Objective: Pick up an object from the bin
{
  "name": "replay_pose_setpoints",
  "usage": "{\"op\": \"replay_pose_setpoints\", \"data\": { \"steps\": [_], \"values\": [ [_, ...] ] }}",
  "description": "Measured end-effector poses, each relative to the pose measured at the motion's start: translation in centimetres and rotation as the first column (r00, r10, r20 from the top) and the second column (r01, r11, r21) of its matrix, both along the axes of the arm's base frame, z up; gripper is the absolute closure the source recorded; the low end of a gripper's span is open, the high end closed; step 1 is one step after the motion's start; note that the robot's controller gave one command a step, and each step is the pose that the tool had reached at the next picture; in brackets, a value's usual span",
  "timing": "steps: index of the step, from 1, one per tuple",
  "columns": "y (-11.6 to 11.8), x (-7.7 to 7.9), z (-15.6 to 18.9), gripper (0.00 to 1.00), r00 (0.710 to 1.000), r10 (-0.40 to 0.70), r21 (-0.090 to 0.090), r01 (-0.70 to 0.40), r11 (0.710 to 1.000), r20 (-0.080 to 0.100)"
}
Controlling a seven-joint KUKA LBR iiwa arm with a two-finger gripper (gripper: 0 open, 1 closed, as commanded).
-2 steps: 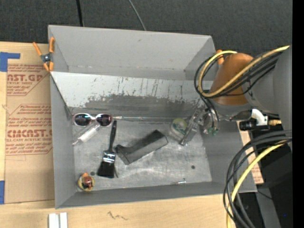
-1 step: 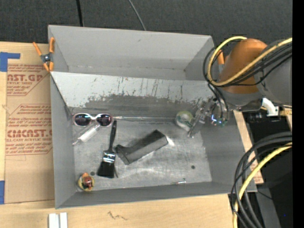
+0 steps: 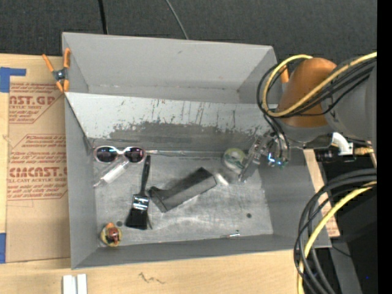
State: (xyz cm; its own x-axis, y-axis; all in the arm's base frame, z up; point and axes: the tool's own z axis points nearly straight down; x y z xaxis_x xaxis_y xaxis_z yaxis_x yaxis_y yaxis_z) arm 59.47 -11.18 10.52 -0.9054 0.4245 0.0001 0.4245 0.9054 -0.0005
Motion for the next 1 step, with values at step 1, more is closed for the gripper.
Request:
{"op": "replay_pose_setpoints", "data": {
  "steps": [1],
  "values": [
    [-0.02, 0.20, 5.01, 1.00, 1.000, 0.000, 0.000, 0.000, 1.000, 0.004]
  ]
}}
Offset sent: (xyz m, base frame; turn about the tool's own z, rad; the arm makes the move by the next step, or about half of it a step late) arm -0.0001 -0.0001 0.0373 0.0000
